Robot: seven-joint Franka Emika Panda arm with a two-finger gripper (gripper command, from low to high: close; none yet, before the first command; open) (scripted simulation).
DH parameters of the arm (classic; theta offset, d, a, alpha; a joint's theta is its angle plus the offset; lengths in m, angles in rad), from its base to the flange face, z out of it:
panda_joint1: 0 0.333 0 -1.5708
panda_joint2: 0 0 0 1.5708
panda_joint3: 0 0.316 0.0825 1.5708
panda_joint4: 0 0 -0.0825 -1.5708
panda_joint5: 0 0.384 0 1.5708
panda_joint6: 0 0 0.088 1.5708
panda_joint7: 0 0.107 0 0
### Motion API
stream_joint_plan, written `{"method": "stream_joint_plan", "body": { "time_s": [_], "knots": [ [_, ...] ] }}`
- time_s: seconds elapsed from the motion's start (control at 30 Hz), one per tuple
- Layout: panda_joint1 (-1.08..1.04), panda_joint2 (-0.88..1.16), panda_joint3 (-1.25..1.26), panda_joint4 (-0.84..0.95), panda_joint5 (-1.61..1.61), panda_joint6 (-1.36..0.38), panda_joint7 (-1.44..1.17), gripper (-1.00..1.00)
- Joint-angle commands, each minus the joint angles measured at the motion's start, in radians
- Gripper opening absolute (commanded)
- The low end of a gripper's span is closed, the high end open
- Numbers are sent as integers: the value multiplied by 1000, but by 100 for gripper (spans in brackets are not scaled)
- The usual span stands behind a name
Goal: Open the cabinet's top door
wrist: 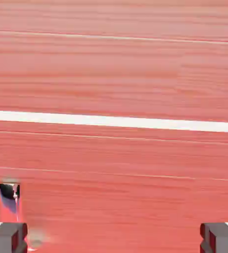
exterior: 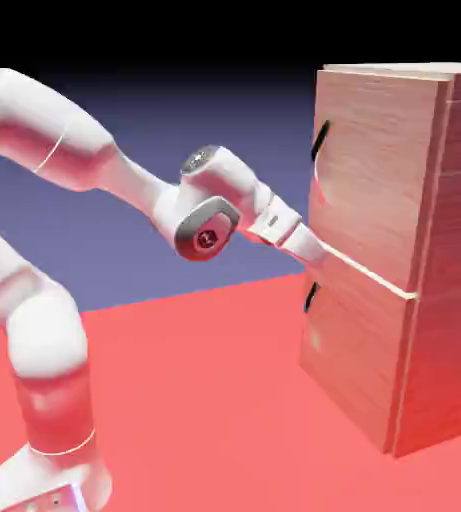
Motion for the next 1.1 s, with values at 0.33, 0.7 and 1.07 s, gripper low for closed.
{"method": "stream_joint_plan", "body": {
  "time_s": [0.33,0.7,1.07],
  "knots": [
    [354,399,-357,57,417,-83,-166,0],
    [708,797,-714,113,834,-166,-331,0],
    [1061,1196,-1070,170,1251,-249,-497,0]
  ]
}}
